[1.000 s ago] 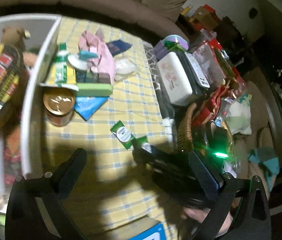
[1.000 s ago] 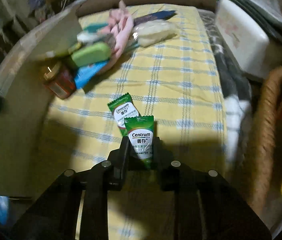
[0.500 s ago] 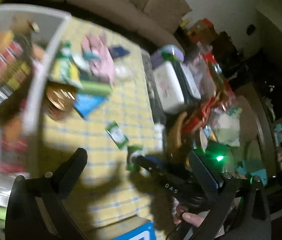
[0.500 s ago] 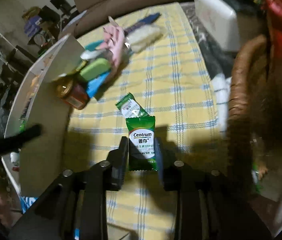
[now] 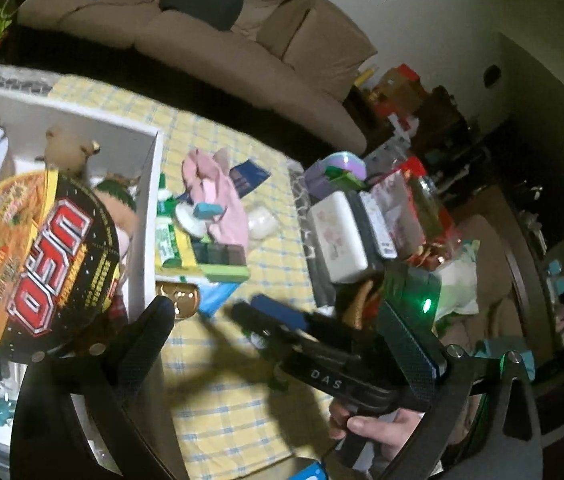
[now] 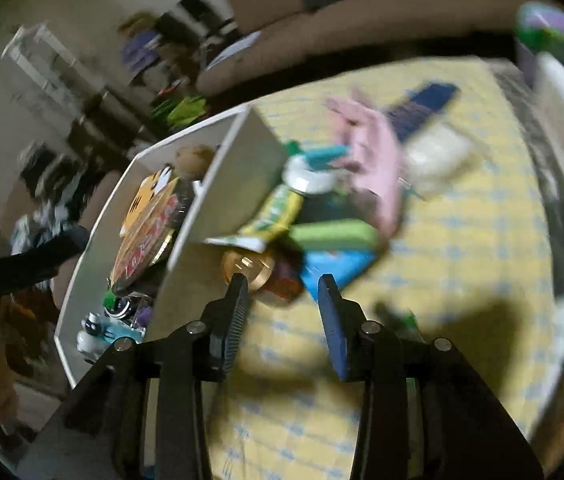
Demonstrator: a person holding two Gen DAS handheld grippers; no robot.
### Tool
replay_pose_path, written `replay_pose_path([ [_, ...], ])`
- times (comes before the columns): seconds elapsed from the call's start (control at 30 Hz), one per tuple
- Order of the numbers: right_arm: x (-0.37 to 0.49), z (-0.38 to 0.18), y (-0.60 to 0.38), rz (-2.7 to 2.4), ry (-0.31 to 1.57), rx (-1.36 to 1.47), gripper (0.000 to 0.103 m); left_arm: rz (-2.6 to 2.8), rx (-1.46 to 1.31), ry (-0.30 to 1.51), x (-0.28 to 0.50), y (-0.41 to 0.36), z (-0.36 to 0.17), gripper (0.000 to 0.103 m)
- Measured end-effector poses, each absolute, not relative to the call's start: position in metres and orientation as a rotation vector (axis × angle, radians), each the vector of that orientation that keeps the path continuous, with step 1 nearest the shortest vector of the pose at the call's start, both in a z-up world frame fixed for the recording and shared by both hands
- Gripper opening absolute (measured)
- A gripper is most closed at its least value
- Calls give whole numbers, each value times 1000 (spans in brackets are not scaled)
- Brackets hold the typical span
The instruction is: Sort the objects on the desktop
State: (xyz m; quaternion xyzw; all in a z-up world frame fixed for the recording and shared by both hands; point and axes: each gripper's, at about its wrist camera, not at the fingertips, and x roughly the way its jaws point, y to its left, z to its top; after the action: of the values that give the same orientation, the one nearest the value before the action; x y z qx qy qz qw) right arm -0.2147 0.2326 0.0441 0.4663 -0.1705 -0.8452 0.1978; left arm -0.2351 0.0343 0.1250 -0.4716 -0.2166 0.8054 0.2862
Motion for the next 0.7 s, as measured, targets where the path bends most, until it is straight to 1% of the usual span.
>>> replay_pose_path([
  [0.03, -222, 43, 225, -2338, -485, 1306, 39, 2146, -1271, -581, -237, 36, 120, 103],
  [0.07, -228, 39, 223, -2307, -537, 1321, 43, 2140, -1278, -582, -238, 37, 115, 103],
  [0.1, -238, 32, 225, -2255, -650, 1344, 48, 2135, -1281, -585, -239, 38, 113, 103],
  [0.17, -253, 15, 233, -2176, -857, 1391, 48, 2124, -1280, -596, -242, 39, 108, 103],
  [0.2, -261, 6, 235, -2149, -918, 1395, 48, 2123, -1278, -597, -242, 40, 107, 103],
  [0.23, -267, 1, 235, -2139, -937, 1406, 48, 2125, -1275, -591, -242, 40, 107, 103],
  [0.3, -279, -14, 234, -2102, -1014, 1412, 41, 2124, -1274, -584, -243, 41, 107, 103],
  [0.37, -288, -32, 231, -1984, -1136, 1427, 31, 2114, -1279, -582, -243, 41, 105, 103],
  [0.4, -293, -41, 228, -1940, -1179, 1441, 29, 2112, -1282, -582, -243, 40, 105, 103],
  [0.43, -297, -48, 226, -1900, -1209, 1448, 23, 2113, -1282, -585, -243, 39, 105, 103],
  [0.47, -300, -53, 223, -1882, -1219, 1457, 19, 2113, -1281, -589, -242, 37, 105, 103],
  [0.57, -300, -54, 220, -1937, -1198, 1416, 14, 2113, -1284, -596, -240, 31, 106, 103],
  [0.7, -286, -28, 225, -1998, -1141, 1296, 13, 2101, -1283, -637, -236, 20, 110, 103],
])
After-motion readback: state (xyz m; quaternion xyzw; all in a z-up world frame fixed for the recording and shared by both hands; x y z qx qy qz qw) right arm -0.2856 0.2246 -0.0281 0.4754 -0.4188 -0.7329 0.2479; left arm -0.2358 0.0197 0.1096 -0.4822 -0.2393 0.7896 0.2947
